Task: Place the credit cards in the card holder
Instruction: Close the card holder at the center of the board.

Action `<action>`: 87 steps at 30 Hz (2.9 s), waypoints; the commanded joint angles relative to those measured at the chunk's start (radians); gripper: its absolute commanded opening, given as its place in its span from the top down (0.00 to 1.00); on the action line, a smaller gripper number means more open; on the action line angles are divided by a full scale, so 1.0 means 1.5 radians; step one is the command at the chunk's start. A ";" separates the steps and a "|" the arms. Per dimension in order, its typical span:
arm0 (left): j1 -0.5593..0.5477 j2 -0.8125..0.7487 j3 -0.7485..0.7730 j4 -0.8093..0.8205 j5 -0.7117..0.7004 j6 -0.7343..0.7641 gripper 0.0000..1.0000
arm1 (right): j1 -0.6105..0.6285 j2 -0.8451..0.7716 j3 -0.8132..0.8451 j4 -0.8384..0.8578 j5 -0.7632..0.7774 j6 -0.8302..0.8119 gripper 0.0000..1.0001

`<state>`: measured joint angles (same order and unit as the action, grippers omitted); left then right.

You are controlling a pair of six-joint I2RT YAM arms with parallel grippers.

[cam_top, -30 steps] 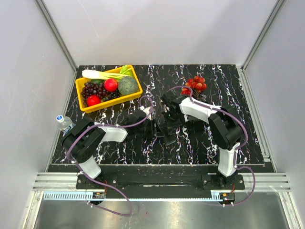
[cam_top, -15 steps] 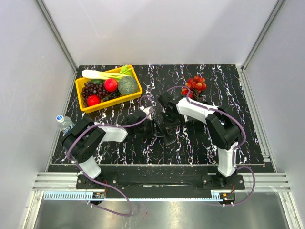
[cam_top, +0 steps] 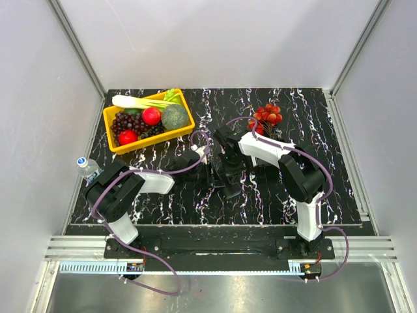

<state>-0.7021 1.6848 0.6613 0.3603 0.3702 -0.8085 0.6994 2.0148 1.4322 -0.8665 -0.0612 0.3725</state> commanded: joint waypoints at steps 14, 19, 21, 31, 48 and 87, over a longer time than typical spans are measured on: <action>0.004 0.017 0.019 0.066 0.026 0.003 0.60 | 0.034 0.218 -0.080 0.108 -0.005 -0.005 1.00; 0.005 0.019 0.019 0.068 0.029 0.002 0.60 | 0.034 0.242 -0.044 0.086 -0.019 -0.032 1.00; 0.005 0.017 0.017 0.068 0.029 0.002 0.60 | 0.034 0.251 -0.020 0.066 -0.028 -0.054 1.00; 0.007 0.011 0.008 0.075 0.022 -0.002 0.60 | 0.033 0.197 -0.131 0.229 0.004 0.069 1.00; 0.006 0.002 -0.001 0.085 0.014 -0.006 0.60 | 0.045 0.237 -0.112 0.287 0.007 0.161 1.00; 0.007 -0.001 0.077 -0.081 -0.046 0.089 0.85 | -0.006 -0.015 -0.253 0.364 0.006 0.160 0.99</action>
<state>-0.6876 1.6936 0.7166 0.2375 0.3725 -0.7296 0.6891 1.8557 1.1702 -0.5442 -0.0887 0.5823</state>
